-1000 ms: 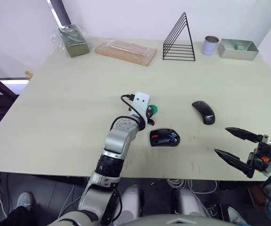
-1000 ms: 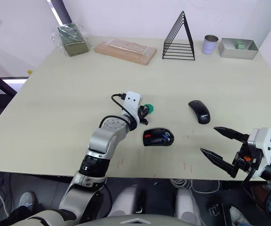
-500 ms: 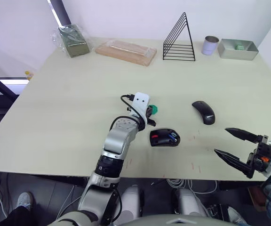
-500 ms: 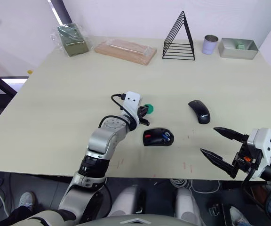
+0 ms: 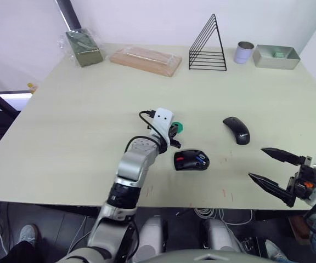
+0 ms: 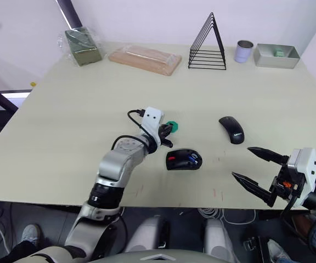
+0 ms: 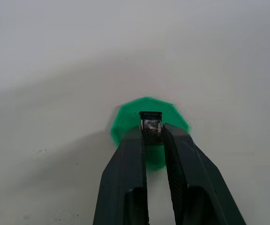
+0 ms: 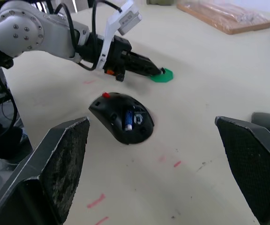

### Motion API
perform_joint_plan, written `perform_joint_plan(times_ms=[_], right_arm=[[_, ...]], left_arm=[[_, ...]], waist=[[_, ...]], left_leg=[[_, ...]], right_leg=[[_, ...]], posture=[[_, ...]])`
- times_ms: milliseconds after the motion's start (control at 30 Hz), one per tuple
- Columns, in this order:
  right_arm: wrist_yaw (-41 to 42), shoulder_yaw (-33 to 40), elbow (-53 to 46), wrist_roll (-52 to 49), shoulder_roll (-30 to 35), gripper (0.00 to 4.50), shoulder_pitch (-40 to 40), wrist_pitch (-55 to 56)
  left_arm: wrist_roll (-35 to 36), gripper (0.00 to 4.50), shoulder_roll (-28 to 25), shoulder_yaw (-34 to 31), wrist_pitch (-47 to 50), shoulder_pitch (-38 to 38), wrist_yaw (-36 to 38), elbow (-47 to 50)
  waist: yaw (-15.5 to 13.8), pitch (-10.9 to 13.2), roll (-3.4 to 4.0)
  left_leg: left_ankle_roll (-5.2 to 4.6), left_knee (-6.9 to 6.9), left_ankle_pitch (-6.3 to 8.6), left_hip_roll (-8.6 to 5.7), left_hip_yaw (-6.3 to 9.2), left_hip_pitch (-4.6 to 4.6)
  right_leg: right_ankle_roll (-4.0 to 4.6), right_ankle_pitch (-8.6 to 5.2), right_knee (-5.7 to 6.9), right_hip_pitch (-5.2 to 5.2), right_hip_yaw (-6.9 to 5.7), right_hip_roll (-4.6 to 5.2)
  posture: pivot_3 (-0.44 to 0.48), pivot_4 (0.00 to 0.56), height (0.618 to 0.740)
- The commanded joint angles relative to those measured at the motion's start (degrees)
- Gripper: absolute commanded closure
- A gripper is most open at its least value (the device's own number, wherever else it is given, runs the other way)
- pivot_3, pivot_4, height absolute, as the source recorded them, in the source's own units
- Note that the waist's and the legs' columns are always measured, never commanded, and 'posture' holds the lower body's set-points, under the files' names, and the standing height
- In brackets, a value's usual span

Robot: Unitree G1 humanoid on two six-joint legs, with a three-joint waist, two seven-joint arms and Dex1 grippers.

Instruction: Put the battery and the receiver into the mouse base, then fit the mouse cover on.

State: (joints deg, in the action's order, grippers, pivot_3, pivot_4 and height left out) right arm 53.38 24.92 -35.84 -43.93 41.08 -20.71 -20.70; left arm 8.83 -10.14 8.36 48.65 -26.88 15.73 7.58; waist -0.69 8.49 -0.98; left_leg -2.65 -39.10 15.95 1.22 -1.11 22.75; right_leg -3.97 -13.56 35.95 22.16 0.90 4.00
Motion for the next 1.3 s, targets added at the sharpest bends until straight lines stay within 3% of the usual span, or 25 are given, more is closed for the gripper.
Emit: perform_joint_plan(times_ms=[33,200,333,400,467,567,800,900,1067,1200,1233,1267,1300], right_arm=[[-1.5,-0.1,-3.8,-2.7,1.4,0.0,1.6,-2.1],[-5.1,-2.1,-6.4,-3.3,3.2,0.0,4.8,-5.9],[-13.4,-3.8,-9.7,-9.0,7.2,0.0,11.5,-15.1],[-18.8,-2.7,-9.4,-12.7,13.9,0.0,16.1,-23.8],[-20.8,-3.7,-4.6,-24.2,19.1,0.0,21.8,-31.4],[-27.9,-7.0,0.2,-38.3,21.4,0.0,30.7,-36.1],[-47.6,-23.9,12.4,-62.8,24.1,0.0,50.0,-42.7],[-52.7,-29.1,17.4,-68.6,23.0,0.0,55.0,-43.4],[-54.3,-33.2,23.9,-69.1,17.2,0.0,61.2,-46.5],[-54.3,-34.4,29.8,-69.1,12.3,1.17,64.1,-50.1],[-54.7,-34.4,30.6,-69.1,11.6,1.82,64.5,-50.8],[-55.0,-34.1,31.7,-69.1,10.5,2.14,64.8,-51.4],[-55.3,-33.8,32.6,-69.1,9.7,2.14,65.0,-51.9]], left_arm=[[3.7,4.4,-5.0,-1.1,1.5,-0.6,7.0,6.7],[9.5,4.4,-12.7,-2.2,3.9,-2.4,16.8,10.0],[12.9,4.4,-20.6,-1.0,1.6,-4.5,27.4,11.6],[14.4,4.4,-23.3,-0.8,0.5,-6.3,32.3,11.1],[15.9,4.4,-25.2,-0.1,-0.1,-8.2,36.7,10.8],[17.2,4.4,-26.4,1.4,-1.1,-9.9,40.7,11.3],[15.6,4.4,-27.6,5.0,-6.8,-13.5,47.3,8.4],[14.9,4.4,-27.6,5.8,-9.5,-14.5,49.4,6.8],[13.1,4.4,-27.3,6.8,-15.0,-15.8,52.5,4.4],[11.6,4.43,-27.0,7.9,-19.0,-16.4,54.4,3.8],[11.4,4.43,-26.9,8.0,-19.6,-16.5,54.6,3.6],[11.1,4.43,-26.9,8.1,-20.2,-16.6,55.1,3.4],[10.8,4.43,-26.9,8.2,-20.7,-16.5,55.3,3.5]], waist=[[-0.1,0.0,0.01],[-0.3,0.0,0.01],[-0.2,0.0,-0.05],[-0.1,0.1,0.07],[-0.2,0.2,0.07],[-0.2,0.2,-0.08],[-0.1,0.3,-0.14],[-0.2,0.3,-0.15],[0.0,0.3,-0.15],[-0.1,0.3,-0.18],[-0.1,0.3,-0.17],[-0.2,0.3,-0.17],[-0.2,0.3,-0.18]], left_leg=[[0.0,0.0,0.0,0.02,0.02,-0.01],[0.01,-0.02,0.0,0.0,0.02,0.01],[0.01,-0.01,0.0,-0.01,-0.01,0.03],[0.01,-0.01,0.0,0.01,0.01,0.03],[0.01,0.0,0.0,0.01,0.04,0.02],[0.0,-0.02,-0.01,0.02,0.0,0.05],[-0.02,0.06,0.0,0.02,-0.12,0.34],[-0.02,0.06,0.0,0.03,-0.09,0.38],[-0.04,-0.08,-0.01,0.02,-0.08,0.83],[-0.05,-0.09,-0.01,0.01,-0.01,1.0],[-0.05,-0.09,-0.01,0.0,-0.02,0.99],[-0.05,-0.09,-0.01,0.01,-0.01,1.0],[-0.05,-0.09,-0.01,0.01,0.01,1.01]], right_leg=[[0.02,0.0,0.02,0.0,-0.02,0.0],[0.02,0.0,0.0,-0.01,-0.03,0.05],[0.02,0.0,-0.03,0.01,-0.02,0.06],[0.03,-0.01,-0.01,0.02,-0.04,0.04],[0.04,-0.01,-0.03,0.0,-0.08,0.04],[0.07,0.01,-0.07,0.01,-0.06,0.09],[0.07,0.01,-0.09,0.34,0.01,0.09],[0.07,0.0,-0.09,0.37,-0.02,0.07],[0.03,0.03,-0.09,0.75,-0.03,0.04],[-0.24,0.18,-0.06,0.87,-0.1,0.03],[-0.25,0.18,-0.06,0.87,-0.09,0.02],[-0.25,0.19,-0.06,0.87,-0.1,0.02],[-0.25,0.19,-0.06,0.87,-0.12,0.02]], posture=[[0.0,0.15,0.74],[0.0,0.15,0.74],[0.0,0.15,0.74],[0.0,0.15,0.74],[0.0,0.15,0.74],[0.0,0.15,0.74],[0.0,0.15,0.74],[0.0,0.15,0.74],[0.0,0.15,0.74],[0.0,0.15,0.74],[0.0,0.15,0.74],[0.0,0.15,0.74],[0.0,0.15,0.74]])
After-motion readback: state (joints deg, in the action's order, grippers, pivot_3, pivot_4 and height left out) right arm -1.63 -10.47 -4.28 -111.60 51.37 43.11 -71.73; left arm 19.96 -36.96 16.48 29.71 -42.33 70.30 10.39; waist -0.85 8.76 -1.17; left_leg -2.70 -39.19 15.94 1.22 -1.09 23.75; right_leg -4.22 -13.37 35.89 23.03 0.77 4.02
